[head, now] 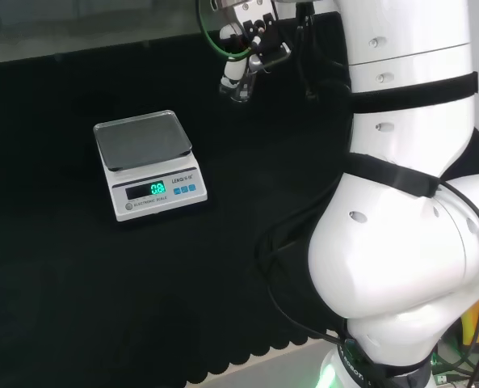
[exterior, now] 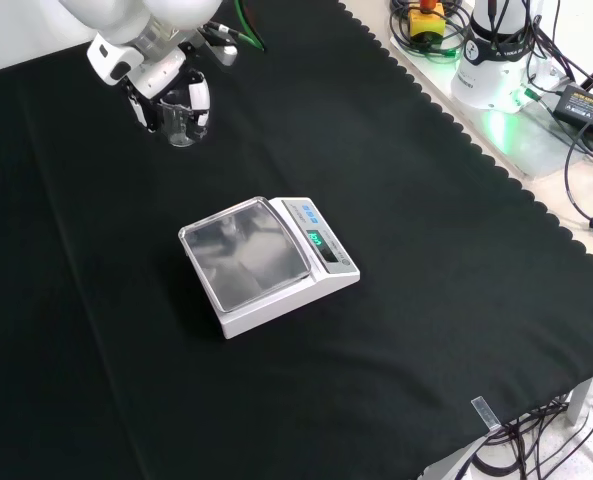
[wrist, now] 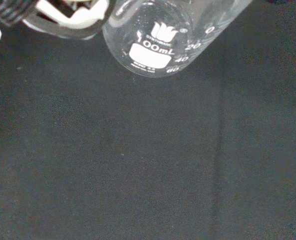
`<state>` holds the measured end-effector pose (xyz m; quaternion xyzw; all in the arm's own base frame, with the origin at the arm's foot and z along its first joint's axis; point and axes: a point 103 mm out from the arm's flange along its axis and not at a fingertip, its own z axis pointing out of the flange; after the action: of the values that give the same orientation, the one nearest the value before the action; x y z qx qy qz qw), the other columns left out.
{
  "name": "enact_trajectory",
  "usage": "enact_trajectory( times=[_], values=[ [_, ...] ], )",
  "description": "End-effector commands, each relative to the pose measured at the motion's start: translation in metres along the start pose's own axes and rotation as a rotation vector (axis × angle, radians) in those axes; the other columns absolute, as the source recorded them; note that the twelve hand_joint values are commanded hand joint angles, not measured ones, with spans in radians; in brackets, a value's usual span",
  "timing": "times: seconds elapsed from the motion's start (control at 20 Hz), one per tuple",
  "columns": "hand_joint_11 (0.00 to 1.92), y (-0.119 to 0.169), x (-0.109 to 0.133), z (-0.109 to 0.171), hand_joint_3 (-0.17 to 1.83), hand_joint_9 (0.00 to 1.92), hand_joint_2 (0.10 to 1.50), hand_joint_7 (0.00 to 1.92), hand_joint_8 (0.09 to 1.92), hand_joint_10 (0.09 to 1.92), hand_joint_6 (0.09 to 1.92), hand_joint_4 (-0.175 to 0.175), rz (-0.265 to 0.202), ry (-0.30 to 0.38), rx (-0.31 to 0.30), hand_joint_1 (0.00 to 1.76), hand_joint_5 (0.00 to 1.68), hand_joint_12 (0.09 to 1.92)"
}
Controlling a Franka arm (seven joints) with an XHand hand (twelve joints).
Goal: Put the beaker on the electronic balance.
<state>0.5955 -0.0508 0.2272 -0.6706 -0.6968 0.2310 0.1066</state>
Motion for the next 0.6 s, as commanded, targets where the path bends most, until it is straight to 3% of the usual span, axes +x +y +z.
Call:
enact_trajectory(
  times=[0.05,0.6],
  values=[
    [1.66,-0.004,0.002,-0.004,0.46,1.64,0.69,1.38,0.36,0.09,0.3,-0.174,0.001,-0.003,-0.006,0.93,1.15,0.47],
    [1.66,-0.014,0.015,-0.013,0.46,1.64,0.69,1.39,0.36,0.09,0.31,-0.173,-0.011,-0.001,-0.031,0.92,1.14,0.47]
  ],
)
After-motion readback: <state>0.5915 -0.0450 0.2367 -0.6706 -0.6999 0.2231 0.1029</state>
